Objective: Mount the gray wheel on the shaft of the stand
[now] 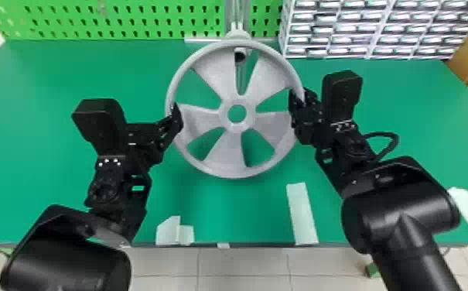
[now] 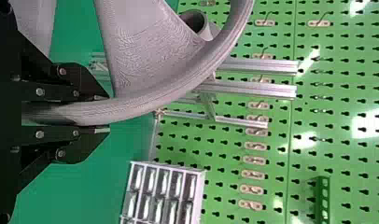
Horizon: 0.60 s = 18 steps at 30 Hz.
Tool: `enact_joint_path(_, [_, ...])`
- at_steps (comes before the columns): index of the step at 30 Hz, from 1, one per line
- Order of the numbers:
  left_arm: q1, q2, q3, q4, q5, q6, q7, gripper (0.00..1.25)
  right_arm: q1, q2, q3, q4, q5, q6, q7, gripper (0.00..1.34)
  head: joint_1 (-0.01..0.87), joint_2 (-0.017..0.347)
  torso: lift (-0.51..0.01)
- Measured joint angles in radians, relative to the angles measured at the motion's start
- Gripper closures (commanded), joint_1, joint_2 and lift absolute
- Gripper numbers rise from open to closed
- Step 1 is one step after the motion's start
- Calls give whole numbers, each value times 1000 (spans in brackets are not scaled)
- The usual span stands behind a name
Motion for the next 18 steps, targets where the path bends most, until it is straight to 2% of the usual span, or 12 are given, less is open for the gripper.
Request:
enact_joint_path(8, [-19, 1, -9, 16, -5, -1, 0, 153, -3, 2, 10, 46, 29, -131, 0, 1174, 865, 52, -101])
enact_joint_path(18, [-42, 15, -29, 21, -23, -4, -3, 162, -6, 2, 16, 73, 59, -198, 0, 1174, 865, 52, -101])
